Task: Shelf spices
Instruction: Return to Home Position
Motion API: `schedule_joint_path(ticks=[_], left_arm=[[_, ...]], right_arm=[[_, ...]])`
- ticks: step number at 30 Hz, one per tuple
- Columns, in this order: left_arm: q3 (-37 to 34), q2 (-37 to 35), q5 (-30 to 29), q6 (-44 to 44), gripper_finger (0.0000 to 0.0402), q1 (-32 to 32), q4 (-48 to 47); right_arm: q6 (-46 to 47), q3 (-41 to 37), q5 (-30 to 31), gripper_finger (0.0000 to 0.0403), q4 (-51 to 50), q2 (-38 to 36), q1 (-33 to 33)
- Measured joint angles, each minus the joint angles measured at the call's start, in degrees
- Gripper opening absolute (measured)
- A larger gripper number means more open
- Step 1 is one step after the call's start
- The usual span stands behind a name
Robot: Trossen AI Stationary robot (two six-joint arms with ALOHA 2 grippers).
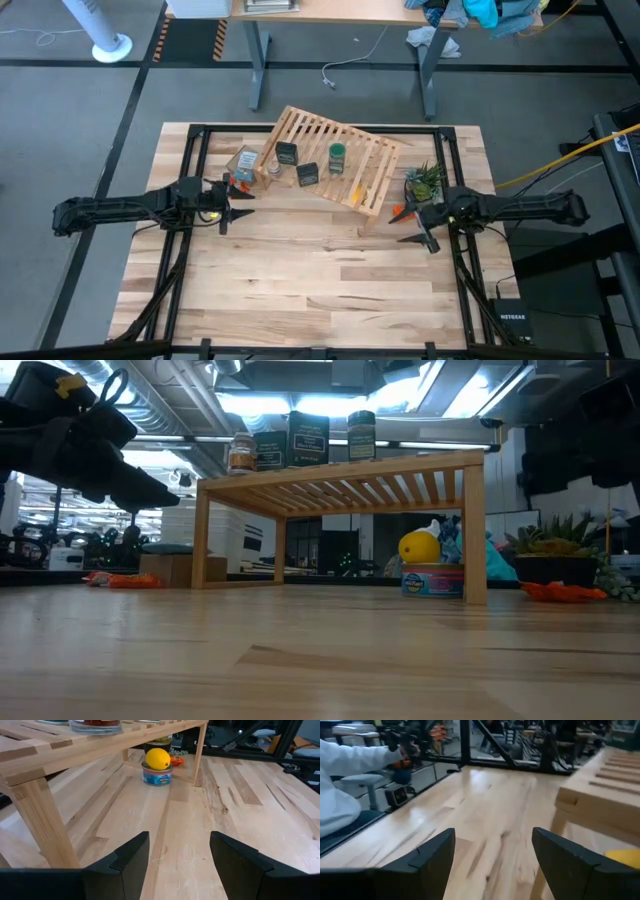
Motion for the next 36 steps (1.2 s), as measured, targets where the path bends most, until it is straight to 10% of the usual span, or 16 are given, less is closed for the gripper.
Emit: schedule_joint_path(ticks=[36], left_arm=[[0.0, 0.0, -0.2, 0.0, 0.0202, 0.0, 0.0]], right_arm=[[5.6, 0.0, 7.0, 0.0270, -3.0, -6.4, 0.0]])
